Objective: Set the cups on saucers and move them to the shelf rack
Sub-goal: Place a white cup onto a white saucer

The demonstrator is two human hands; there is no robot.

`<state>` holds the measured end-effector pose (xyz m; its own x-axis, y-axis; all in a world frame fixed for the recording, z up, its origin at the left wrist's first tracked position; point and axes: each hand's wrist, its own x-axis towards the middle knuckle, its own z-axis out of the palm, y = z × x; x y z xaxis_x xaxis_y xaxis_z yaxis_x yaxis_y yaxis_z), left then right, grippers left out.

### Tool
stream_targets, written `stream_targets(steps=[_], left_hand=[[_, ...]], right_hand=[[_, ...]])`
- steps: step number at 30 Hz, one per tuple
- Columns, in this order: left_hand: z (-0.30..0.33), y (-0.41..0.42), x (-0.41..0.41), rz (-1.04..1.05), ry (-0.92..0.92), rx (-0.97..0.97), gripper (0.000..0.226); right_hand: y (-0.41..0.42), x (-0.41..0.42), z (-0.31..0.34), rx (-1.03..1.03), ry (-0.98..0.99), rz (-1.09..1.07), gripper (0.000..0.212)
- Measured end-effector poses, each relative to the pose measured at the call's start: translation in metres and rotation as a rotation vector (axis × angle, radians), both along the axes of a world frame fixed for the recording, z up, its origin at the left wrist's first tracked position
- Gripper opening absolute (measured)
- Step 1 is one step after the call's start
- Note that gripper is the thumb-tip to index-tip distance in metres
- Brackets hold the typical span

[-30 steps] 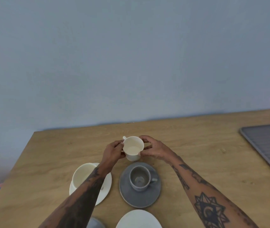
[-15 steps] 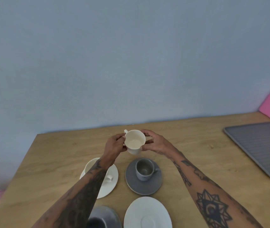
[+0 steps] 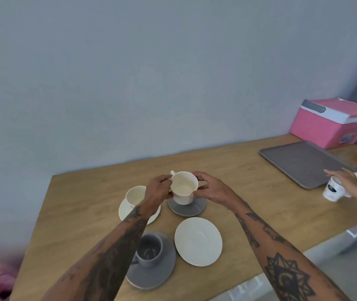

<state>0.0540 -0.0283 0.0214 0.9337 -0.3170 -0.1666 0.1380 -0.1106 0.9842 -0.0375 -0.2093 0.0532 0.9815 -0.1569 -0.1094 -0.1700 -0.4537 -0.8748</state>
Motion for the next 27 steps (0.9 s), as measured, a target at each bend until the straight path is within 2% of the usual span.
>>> stream_targets(steps=[4, 9, 16, 27], left_hand=[[-0.015, -0.005, -0.025, -0.02, 0.004, 0.044, 0.027], [-0.035, -0.011, -0.052, -0.058, 0.044, 0.065, 0.022], [-0.062, -0.018, -0.071, -0.003, 0.072, 0.162, 0.031], [-0.075, -0.028, -0.094, 0.082, 0.104, 0.221, 0.035]], right_hand=[[-0.002, -0.032, -0.012, -0.008, 0.037, -0.031, 0.067], [-0.012, -0.056, -0.032, -0.028, 0.104, -0.032, 0.074], [-0.02, -0.071, -0.058, 0.036, 0.157, 0.019, 0.071], [-0.041, -0.075, -0.071, -0.008, 0.191, 0.137, 0.07]])
